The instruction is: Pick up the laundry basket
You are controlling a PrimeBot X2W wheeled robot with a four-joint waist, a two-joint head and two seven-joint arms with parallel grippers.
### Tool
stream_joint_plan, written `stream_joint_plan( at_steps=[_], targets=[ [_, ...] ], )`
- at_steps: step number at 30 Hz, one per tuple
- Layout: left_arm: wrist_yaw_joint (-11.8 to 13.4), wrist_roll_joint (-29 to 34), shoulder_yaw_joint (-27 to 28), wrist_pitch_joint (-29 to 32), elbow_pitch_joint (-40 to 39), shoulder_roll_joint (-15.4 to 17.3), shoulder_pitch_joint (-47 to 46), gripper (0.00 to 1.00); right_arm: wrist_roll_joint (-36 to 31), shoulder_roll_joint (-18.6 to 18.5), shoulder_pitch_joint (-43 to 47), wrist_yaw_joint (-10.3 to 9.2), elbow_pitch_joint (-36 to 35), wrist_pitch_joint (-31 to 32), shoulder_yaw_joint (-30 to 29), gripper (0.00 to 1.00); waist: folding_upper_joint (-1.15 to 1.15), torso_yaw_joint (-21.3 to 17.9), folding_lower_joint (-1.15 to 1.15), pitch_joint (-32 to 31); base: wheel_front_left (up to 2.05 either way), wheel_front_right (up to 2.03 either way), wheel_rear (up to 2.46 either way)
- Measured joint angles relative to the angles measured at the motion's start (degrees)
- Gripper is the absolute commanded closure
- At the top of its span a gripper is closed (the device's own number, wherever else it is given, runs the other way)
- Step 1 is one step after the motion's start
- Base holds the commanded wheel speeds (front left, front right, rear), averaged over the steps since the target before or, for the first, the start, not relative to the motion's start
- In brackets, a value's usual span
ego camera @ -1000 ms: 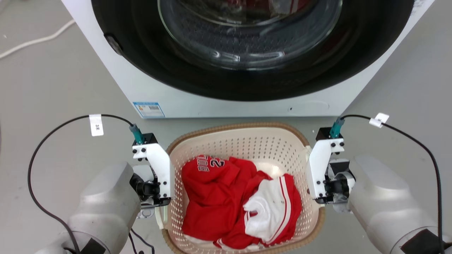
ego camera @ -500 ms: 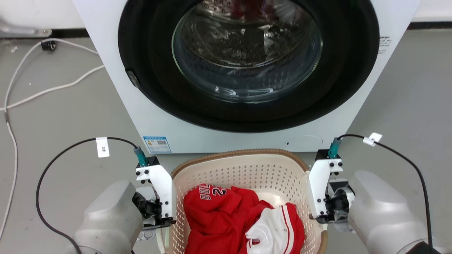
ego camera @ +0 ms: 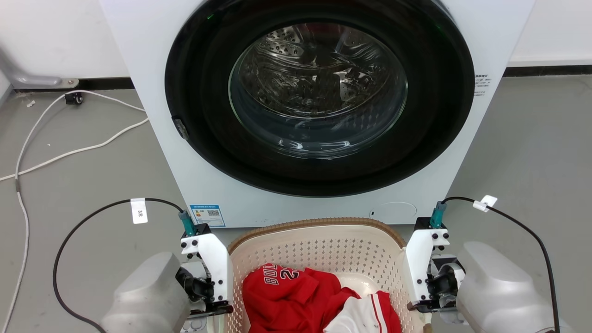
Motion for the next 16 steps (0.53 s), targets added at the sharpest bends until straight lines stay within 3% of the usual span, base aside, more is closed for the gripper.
stream_joint_plan(
  at_steps=[16],
  targets=[
    [0.0, -0.5, -0.2, 0.0, 0.6, -0.4, 0.3, 1.00, 1.0, 0.0, 0.0, 0.00, 0.3, -0.7, 1.3, 1.00, 0.00, -0.1, 0.01, -0.8, 0.00, 0.00, 0.00]
  ],
)
